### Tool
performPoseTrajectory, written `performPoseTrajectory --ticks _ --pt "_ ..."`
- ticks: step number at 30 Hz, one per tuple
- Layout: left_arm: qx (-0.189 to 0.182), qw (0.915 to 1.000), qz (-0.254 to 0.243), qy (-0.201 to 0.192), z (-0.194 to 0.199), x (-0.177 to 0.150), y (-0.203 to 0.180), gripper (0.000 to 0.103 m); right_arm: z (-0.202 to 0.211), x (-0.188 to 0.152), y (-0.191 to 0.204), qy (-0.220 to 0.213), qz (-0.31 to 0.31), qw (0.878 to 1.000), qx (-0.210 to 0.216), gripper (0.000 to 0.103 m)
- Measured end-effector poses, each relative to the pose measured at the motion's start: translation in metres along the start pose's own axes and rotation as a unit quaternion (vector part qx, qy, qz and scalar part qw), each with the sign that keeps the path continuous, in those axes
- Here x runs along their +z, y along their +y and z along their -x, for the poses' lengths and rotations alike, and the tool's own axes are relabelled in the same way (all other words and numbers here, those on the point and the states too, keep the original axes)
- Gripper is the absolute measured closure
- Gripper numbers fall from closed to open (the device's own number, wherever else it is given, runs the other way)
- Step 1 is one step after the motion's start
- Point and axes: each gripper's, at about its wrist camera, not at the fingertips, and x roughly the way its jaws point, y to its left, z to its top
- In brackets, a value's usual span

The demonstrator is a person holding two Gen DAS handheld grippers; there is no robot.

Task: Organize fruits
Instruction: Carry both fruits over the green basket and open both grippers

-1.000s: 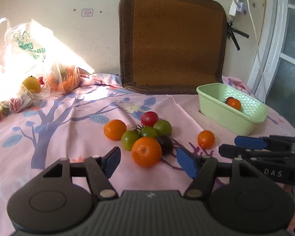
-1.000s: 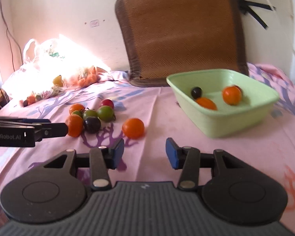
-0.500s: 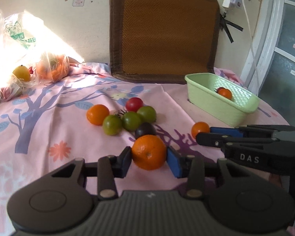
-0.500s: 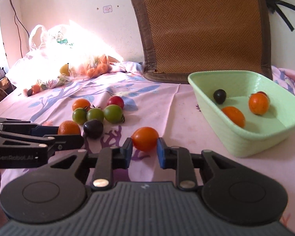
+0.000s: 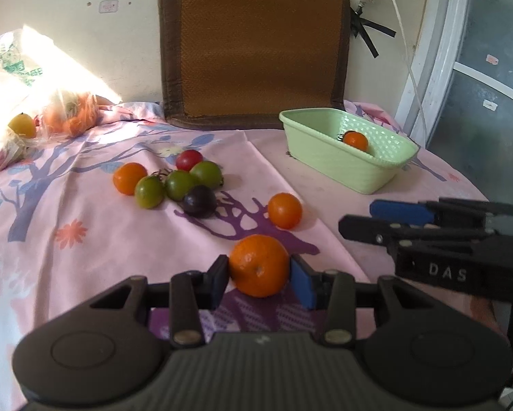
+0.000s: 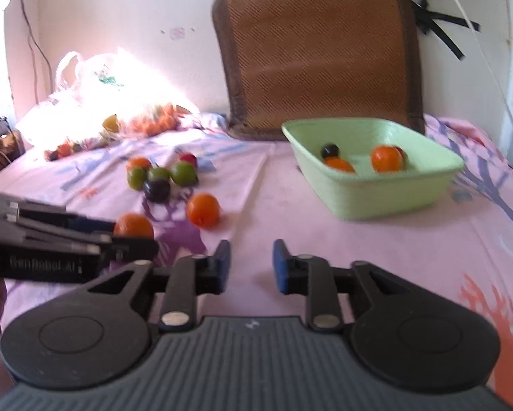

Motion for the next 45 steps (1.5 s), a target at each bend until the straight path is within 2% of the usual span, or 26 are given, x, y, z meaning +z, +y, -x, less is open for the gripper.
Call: performPoseTrajectory --ticks 5,8,9,10,11,17,22,25,27,31,35,41,43,45 --pt "0.025 0.9995 0.017 0.004 0.013 -0.007 0.016 0.064 -0.034 0.017 0.023 0.003 0.042 0.999 0.034 0.054" --pt "0.033 0.9993 0.02 0.004 0.017 -0.007 0.02 0.064 -0.053 0.014 0.031 0.031 0.055 0.998 0.024 0.055" --pt "0.033 0.9992 0.019 0.004 0.017 -0.007 0.02 0.064 -0.054 0.012 0.029 0.037 0.051 0.998 0.026 0.067" --pt "0.032 0.9993 0.019 0.004 0.017 -0.006 0.019 0.064 -0.051 0.009 0.027 0.038 0.044 0.998 0.031 0.073" --pt "0.03 0.9994 0.019 0.006 0.016 -0.005 0.018 0.064 -0.047 0.008 0.025 0.034 0.038 0.998 0.03 0.072" --pt "-0.011 0.9998 -0.012 0.013 0.002 0.001 -0.012 0.064 0.009 -0.014 0.001 -0.006 0.017 1.0 -0.019 0.072" --pt "-0.065 0.996 -0.059 0.016 -0.011 0.012 -0.052 0.064 0.049 -0.039 -0.029 -0.018 -0.027 0.997 -0.073 0.072" --pt "-0.09 0.993 -0.076 0.01 -0.02 0.034 -0.073 0.064 0.062 -0.041 -0.046 -0.034 -0.044 0.993 -0.1 0.072" --pt "-0.11 0.9913 -0.073 -0.001 -0.028 0.059 -0.083 0.064 0.064 -0.029 -0.057 -0.053 -0.04 0.991 -0.12 0.072" --pt "-0.119 0.9913 -0.055 -0.009 -0.059 0.109 -0.093 0.064 0.049 0.001 -0.08 -0.087 -0.042 0.986 -0.134 0.072" --pt "-0.106 0.9939 -0.028 0.014 -0.101 0.138 -0.09 0.064 0.019 0.02 -0.098 -0.087 -0.049 0.986 -0.136 0.072" --pt "-0.087 0.9948 -0.015 0.052 -0.146 0.141 -0.085 0.064 -0.012 0.027 -0.107 -0.068 -0.054 0.988 -0.13 0.071" --pt "-0.08 0.9956 -0.014 0.047 -0.149 0.138 -0.085 0.062 -0.017 0.029 -0.105 -0.066 -0.056 0.988 -0.128 0.071" --pt "-0.08 0.9959 -0.017 0.039 -0.147 0.136 -0.087 0.053 -0.02 0.028 -0.103 -0.065 -0.053 0.988 -0.129 0.071"
